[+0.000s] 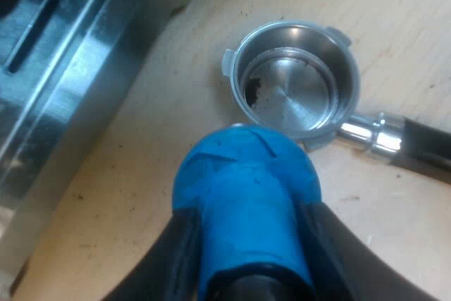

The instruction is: Grind coffee beans and then tamp

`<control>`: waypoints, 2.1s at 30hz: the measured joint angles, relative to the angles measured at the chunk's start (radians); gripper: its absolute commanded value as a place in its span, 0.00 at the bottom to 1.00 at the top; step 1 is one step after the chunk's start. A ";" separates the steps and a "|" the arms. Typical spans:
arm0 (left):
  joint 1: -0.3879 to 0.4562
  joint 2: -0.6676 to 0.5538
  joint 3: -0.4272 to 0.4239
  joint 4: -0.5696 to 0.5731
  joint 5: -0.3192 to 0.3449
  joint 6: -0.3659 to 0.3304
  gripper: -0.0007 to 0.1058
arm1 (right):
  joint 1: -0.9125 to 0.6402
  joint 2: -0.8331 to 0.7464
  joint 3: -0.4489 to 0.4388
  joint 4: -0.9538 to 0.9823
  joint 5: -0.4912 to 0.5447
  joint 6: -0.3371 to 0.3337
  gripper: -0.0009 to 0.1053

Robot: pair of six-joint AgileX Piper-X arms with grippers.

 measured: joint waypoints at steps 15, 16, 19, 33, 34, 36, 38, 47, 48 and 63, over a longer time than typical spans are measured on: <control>0.000 -0.102 -0.120 0.087 0.060 0.010 0.01 | 0.000 0.000 -0.009 0.000 0.000 0.002 0.83; 0.000 -0.102 -0.129 0.087 0.066 0.010 0.01 | 0.000 0.000 -0.009 0.000 0.000 0.001 0.83; 0.000 -0.102 -0.131 0.084 0.074 0.010 0.01 | 0.000 0.000 -0.009 0.000 0.000 0.001 0.83; -0.026 -0.009 -0.131 0.085 0.075 0.052 0.01 | 0.000 0.000 -0.009 0.000 0.000 0.001 0.83; -0.026 0.009 -0.135 0.080 0.075 0.052 0.01 | 0.000 0.000 -0.009 0.000 0.000 0.001 0.83; -0.026 0.048 -0.136 0.075 0.075 0.052 0.01 | 0.000 0.000 -0.009 0.000 0.000 0.001 0.83; -0.026 0.058 -0.136 0.076 0.075 0.052 0.01 | 0.000 0.000 -0.009 0.000 0.000 0.001 0.83; -0.026 0.145 -0.134 0.044 0.075 0.052 0.01 | 0.000 0.000 -0.009 0.000 0.000 0.001 0.83; -0.026 0.153 -0.134 0.035 0.075 0.052 0.01 | 0.000 0.000 -0.009 0.000 0.000 0.001 0.83; -0.026 0.237 -0.134 0.002 0.091 0.052 0.01 | 0.000 0.000 -0.009 0.000 0.000 0.001 0.83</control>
